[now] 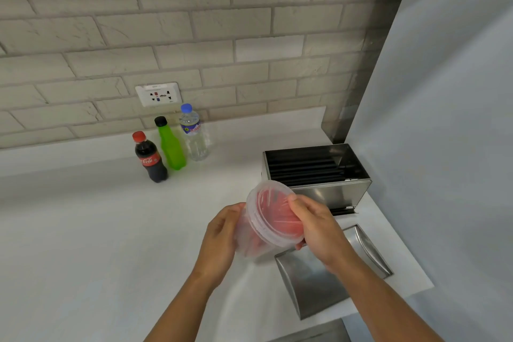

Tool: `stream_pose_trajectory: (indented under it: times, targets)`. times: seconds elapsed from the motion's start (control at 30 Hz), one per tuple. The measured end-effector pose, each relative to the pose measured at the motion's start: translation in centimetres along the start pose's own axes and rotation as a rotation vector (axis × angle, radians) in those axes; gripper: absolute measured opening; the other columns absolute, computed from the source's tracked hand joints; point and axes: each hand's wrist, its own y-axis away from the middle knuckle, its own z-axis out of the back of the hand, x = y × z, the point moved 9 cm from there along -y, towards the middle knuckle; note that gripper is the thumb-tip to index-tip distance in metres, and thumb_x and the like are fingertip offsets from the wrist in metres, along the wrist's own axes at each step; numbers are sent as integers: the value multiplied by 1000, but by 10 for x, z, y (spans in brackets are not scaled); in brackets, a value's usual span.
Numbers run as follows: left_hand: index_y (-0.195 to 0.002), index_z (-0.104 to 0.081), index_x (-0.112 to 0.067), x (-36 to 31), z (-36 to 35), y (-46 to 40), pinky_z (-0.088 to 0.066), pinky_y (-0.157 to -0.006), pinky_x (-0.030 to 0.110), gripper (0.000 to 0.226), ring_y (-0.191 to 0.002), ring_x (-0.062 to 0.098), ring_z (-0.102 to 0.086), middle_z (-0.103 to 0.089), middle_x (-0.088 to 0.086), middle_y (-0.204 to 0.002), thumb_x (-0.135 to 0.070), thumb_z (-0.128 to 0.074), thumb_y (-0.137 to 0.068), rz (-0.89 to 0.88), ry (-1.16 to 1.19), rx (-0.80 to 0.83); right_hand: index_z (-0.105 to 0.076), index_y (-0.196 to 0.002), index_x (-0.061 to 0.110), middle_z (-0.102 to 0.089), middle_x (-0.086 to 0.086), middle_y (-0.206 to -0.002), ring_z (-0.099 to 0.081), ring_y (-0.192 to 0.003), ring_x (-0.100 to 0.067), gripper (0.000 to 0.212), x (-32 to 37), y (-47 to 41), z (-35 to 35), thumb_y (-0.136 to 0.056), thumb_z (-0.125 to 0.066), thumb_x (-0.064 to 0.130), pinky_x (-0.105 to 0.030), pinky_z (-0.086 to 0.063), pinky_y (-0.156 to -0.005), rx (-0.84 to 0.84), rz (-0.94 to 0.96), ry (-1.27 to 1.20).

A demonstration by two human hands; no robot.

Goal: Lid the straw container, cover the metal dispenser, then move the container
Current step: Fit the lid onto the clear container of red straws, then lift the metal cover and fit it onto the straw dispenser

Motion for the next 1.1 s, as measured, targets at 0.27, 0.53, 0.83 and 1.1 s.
stream_pose_trajectory:
  times: [0.27,0.53,0.83,1.1]
  targets:
    - [-118,-74,-40,3,23,10,-47,-94,18,39,-113,5,-66,-73,-13,-119,-49,-38,-108,2,-236,-51,-75,-89,30,-68,-8,-69,-58,-51,-12,36,-36,-14,-22,-106,-51,50,-29,-50,-44,-54,-31,50]
    - [-102,-73,-35,7,41,2,-49,-56,15,32,-56,0,-56,-66,-16,-65,-30,-43,-111,-16,-289,-41,-62,-74,8,-54,-1,-46,-55,-40,-12,56,-50,-31,-51,-111,-41,44,-27,-48,-41,-119,-64,96]
    - [-72,-69,-19,38,84,-26,-46,-48,18,47,-48,5,-50,-59,-6,-54,-33,-46,-109,116,-253,-135,-69,-90,9,-62,-7,-50,-65,-47,-24,33,-64,-45,-93,-109,-53,30,-35,-57,-51,-6,-103,32]
    - [-78,-76,-23,48,102,-37,-51,-67,27,46,-66,3,-66,-75,-14,-70,-41,-46,-108,81,-389,-194,-69,-109,6,-67,-14,-67,-67,-60,-32,33,-76,-46,-107,-108,-54,35,-36,-56,-52,46,-160,-16]
